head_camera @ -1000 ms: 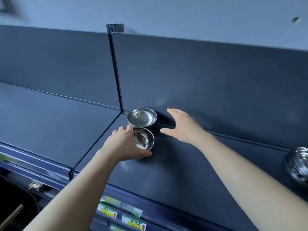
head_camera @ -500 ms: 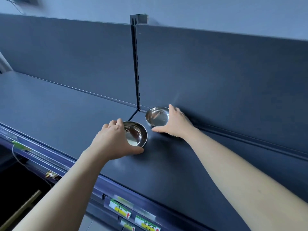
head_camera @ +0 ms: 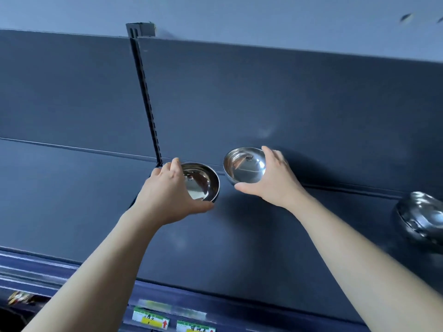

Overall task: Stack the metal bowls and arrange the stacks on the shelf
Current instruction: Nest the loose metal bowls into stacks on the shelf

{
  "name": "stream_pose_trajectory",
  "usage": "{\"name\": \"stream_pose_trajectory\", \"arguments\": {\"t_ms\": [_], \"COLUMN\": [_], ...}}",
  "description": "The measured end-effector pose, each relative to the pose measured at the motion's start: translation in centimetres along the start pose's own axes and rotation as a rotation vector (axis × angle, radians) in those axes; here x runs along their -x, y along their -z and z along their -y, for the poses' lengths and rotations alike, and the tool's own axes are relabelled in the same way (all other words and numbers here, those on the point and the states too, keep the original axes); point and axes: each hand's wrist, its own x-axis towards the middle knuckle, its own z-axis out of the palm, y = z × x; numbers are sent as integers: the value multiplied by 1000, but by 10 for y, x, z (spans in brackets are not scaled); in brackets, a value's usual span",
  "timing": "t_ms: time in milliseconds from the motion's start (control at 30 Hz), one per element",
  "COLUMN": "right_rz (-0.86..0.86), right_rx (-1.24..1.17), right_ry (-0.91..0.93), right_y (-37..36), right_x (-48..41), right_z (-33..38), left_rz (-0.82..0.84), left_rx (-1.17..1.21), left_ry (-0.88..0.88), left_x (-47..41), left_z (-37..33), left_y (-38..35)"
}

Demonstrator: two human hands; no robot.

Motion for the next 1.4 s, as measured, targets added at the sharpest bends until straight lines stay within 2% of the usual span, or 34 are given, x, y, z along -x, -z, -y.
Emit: {"name": "stream_pose_trajectory", "arguments": {"t_ms": [367, 500, 733, 1033, 1233, 1400], "right_rz": [-289, -343, -242, -2, 7, -31], "right_rx": [129, 181, 295, 357, 427, 428], "right_ry": [-323, -446, -529, -496, -443, -413], "right_y": [117, 157, 192, 199, 217, 235], "right_x": [96, 125, 141, 138, 142, 156], "right_z": [-109, -146, -188, -211, -212, -213], "left_rz": [89, 105, 111, 103, 91, 145], "left_rx": [80, 87, 106, 150, 189, 218], "left_ry": [-344, -426, -503, -525, -593, -639], "left_x": [-10, -11, -11, -12, -13, -13], "left_z": [-129, -174, -234, -275, -316, -362], "left_y": [-36, -45, -56, -63, -67, -85]}}
